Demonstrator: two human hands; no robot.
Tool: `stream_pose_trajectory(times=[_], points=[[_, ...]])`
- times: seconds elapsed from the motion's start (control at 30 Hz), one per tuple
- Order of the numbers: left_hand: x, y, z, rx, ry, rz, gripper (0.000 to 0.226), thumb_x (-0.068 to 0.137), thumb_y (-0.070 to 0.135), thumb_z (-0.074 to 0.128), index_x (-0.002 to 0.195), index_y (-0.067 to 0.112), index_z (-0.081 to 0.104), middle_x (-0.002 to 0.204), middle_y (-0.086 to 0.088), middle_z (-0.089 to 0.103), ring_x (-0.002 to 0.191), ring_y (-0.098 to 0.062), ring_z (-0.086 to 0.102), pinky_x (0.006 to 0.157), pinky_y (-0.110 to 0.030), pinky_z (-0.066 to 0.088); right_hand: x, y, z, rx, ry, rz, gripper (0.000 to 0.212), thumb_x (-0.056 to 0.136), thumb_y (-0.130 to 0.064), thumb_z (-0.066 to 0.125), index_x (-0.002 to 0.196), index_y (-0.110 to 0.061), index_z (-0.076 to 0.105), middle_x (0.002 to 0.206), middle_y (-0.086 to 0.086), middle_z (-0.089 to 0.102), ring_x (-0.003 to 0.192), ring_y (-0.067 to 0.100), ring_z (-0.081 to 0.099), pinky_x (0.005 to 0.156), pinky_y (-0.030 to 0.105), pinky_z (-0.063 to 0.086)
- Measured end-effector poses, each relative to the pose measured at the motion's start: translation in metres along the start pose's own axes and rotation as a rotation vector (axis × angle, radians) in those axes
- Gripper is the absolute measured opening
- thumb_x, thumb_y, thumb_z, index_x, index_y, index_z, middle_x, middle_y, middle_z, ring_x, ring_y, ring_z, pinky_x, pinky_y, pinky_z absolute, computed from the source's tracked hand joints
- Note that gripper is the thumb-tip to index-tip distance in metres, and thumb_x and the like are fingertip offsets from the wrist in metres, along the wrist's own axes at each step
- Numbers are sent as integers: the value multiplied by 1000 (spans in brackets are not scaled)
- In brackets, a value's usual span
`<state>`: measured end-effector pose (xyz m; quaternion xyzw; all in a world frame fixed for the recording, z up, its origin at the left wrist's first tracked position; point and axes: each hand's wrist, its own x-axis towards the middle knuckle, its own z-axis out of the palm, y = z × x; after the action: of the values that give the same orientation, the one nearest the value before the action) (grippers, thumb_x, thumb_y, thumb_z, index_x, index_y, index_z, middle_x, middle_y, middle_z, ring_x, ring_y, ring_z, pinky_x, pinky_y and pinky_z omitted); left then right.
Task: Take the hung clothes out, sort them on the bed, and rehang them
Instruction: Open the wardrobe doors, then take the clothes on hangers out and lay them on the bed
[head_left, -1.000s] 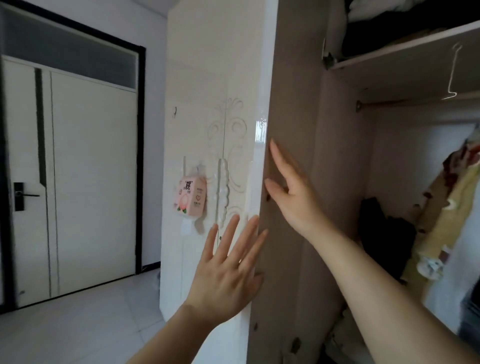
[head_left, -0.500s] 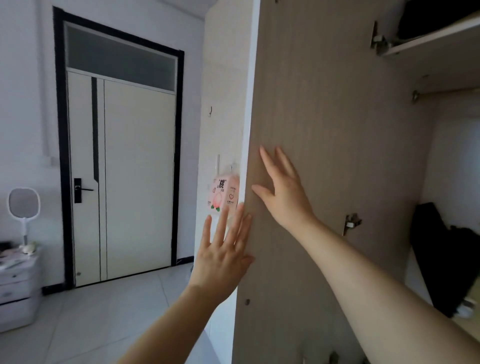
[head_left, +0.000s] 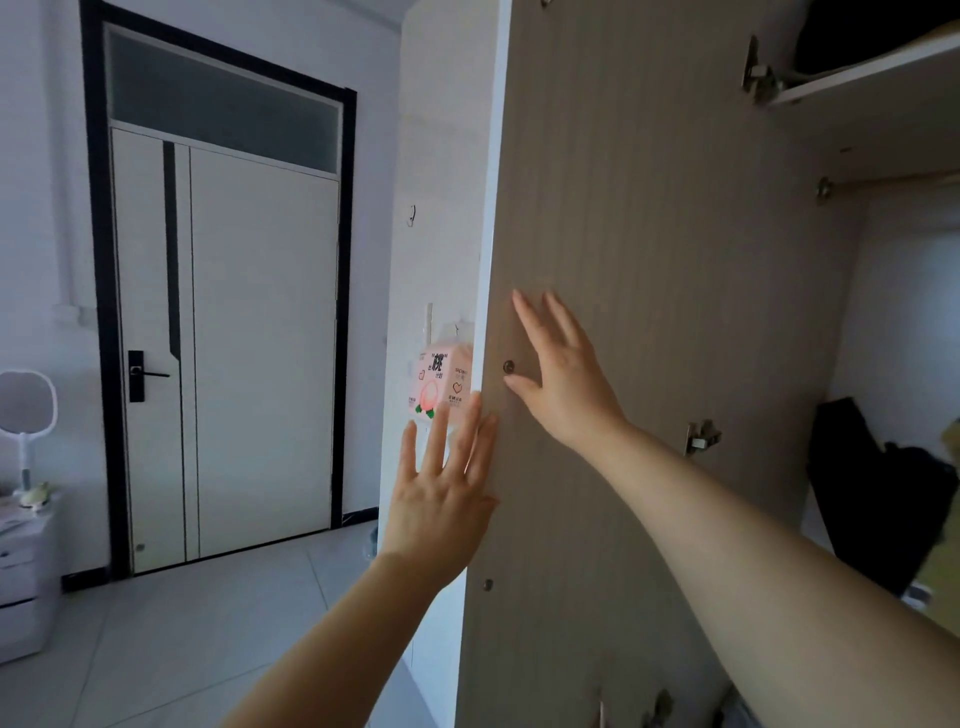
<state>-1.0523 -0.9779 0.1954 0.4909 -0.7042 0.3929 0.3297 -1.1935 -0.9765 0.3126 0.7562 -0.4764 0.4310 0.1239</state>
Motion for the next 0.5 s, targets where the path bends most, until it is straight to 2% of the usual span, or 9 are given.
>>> stream_pose_trajectory(times=[0.13,0.23,0.37,0.5], points=[[1,10,-17,-66,56,14,75,68,26,74,136,14,44,148,-15,32,133,-37,32,107,-55,23,-10,3,-17,-74,-78,39,78,89,-23,61,148,-38,12,156,-1,6,143,19,15,111,34,26],[6,29,-28,-152,105,65,62,72,24,66,132,14,50,145,-14,30,133,-36,28,107,-55,23,-28,16,-28,-136,-93,82,80,87,-20,62,148,-38,13,154,2,16,140,21,22,111,34,30],[17,63,-31,-274,84,135,52,79,29,49,128,14,54,141,-15,43,132,-36,32,106,-54,22,-64,44,-59,-278,-101,188,76,85,-18,63,147,-35,22,147,3,29,135,22,31,110,34,30],[28,108,-30,-394,51,204,52,80,31,42,127,13,55,133,-16,53,127,-37,43,105,-53,21,-107,69,-108,-393,-126,331,72,89,-22,60,147,-35,19,149,0,25,134,21,31,109,33,30]])
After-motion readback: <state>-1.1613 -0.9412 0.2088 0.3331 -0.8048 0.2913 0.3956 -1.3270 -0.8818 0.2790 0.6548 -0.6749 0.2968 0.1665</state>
